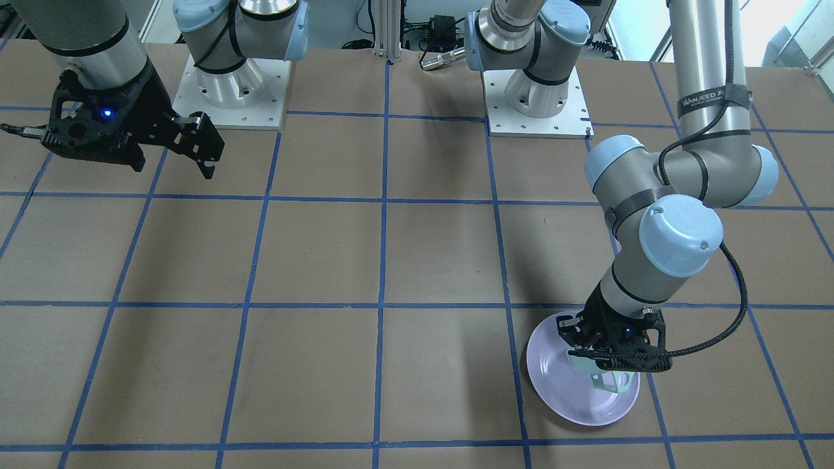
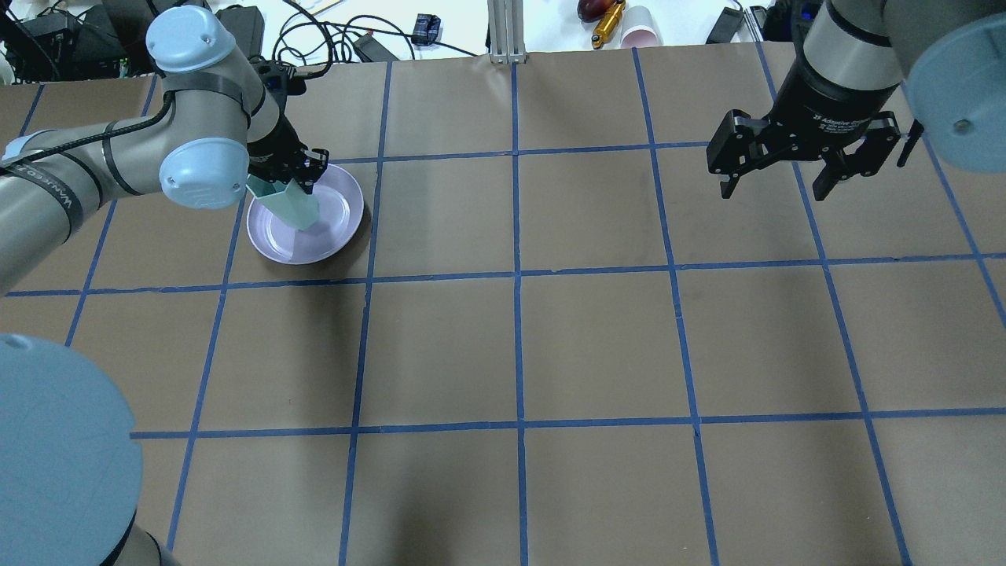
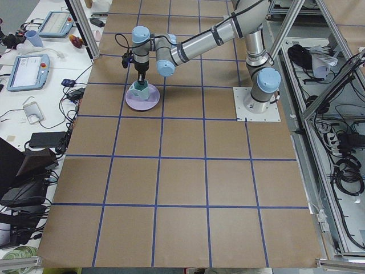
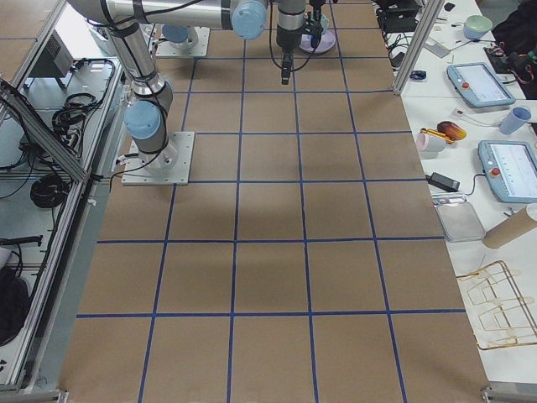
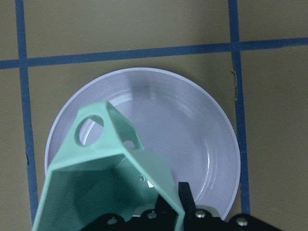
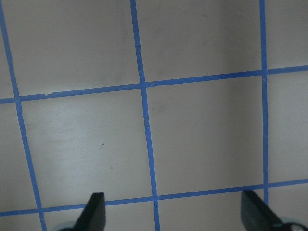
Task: Flip cup and place on plate
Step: 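Rotate the cup upright and lower it onto the plate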
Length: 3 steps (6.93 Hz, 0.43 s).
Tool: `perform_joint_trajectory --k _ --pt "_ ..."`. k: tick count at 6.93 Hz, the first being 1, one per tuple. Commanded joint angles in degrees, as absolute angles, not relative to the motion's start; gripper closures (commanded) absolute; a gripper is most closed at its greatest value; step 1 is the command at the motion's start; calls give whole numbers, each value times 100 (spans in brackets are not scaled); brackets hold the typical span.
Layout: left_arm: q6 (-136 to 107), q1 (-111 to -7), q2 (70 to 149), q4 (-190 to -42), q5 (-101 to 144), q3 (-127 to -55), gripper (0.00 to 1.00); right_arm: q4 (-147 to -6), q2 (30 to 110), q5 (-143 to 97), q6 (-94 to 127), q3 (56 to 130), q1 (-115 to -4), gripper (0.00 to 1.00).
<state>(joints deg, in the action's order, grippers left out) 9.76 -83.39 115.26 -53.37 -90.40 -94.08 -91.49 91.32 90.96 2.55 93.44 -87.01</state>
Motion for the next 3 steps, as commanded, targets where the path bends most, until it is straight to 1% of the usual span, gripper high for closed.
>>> perform_joint_trajectory --k 1,3 --pt "959 -8350 11514 -5326 -9018 -9413 0 -9149 9132 9097 255 9343 -8701 0" --pt "949 -8437 11426 -5440 -9070 -9413 0 -9149 9132 9097 255 9343 -8701 0"
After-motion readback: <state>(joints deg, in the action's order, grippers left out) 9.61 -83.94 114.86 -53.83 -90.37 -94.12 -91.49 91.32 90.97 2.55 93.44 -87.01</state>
